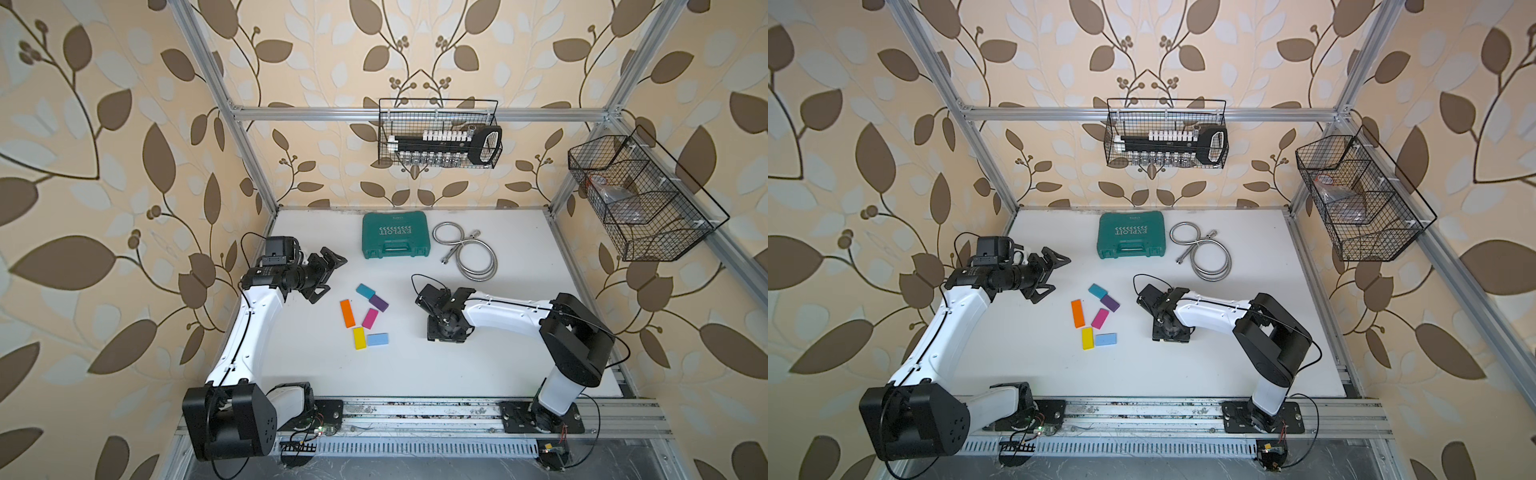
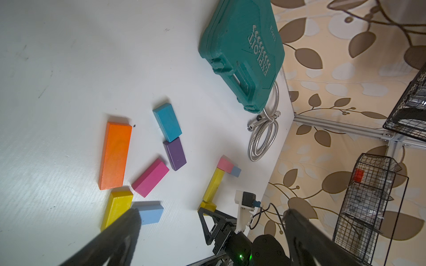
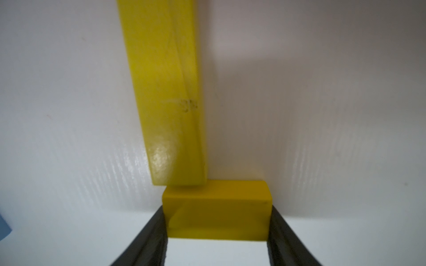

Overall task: Assemble the letter c with building blocks
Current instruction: Assemble the building block at the center of the board.

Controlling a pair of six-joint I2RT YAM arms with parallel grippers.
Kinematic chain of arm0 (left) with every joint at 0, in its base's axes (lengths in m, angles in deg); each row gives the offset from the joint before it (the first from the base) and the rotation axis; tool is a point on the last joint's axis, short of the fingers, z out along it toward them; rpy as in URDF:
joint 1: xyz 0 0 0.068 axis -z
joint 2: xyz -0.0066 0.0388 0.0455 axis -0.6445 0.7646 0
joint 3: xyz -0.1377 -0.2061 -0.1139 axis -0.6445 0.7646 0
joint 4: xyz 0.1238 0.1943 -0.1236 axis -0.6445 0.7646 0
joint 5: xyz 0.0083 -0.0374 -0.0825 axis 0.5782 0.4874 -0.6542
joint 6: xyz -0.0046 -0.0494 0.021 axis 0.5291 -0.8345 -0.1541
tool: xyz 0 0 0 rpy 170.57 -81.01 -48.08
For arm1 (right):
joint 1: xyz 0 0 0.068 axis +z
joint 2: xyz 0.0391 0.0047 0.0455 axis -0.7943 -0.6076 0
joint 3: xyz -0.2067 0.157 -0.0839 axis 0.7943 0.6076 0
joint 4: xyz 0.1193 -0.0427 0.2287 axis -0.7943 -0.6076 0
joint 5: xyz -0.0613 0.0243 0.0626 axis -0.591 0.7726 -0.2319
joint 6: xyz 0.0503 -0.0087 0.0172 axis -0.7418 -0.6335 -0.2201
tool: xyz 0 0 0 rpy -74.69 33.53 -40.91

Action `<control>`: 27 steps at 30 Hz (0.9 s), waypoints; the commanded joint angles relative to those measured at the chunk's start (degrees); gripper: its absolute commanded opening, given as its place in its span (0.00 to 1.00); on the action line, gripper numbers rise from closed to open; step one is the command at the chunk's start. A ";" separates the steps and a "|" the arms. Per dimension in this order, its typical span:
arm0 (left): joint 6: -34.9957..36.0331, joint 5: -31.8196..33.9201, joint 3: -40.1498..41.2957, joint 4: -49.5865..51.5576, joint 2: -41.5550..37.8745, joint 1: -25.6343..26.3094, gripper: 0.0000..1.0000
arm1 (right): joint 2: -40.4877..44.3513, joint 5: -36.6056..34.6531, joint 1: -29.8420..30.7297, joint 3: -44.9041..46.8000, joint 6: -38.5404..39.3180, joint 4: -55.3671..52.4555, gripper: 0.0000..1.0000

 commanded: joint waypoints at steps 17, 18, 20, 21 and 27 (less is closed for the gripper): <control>0.70 -0.60 -0.99 -0.64 0.06 -0.50 0.99 | -1.49 -1.45 -0.62 -1.31 0.63 -0.51 0.61; 0.71 -0.59 -0.98 -0.64 -0.02 -0.48 0.99 | -1.46 -1.54 -0.69 -1.29 0.69 -0.58 0.62; 0.70 -0.63 -0.87 -0.59 -0.02 -0.42 0.99 | -1.34 -1.56 -0.65 -1.25 0.62 -0.44 0.63; 0.69 -0.67 -0.99 -0.62 -0.07 -0.45 0.99 | -1.28 -1.55 -0.69 -1.29 0.68 -0.44 0.64; 0.70 -0.59 -0.79 -0.56 -0.29 -0.45 0.99 | 0.08 -1.70 -0.65 -0.95 1.06 0.18 0.74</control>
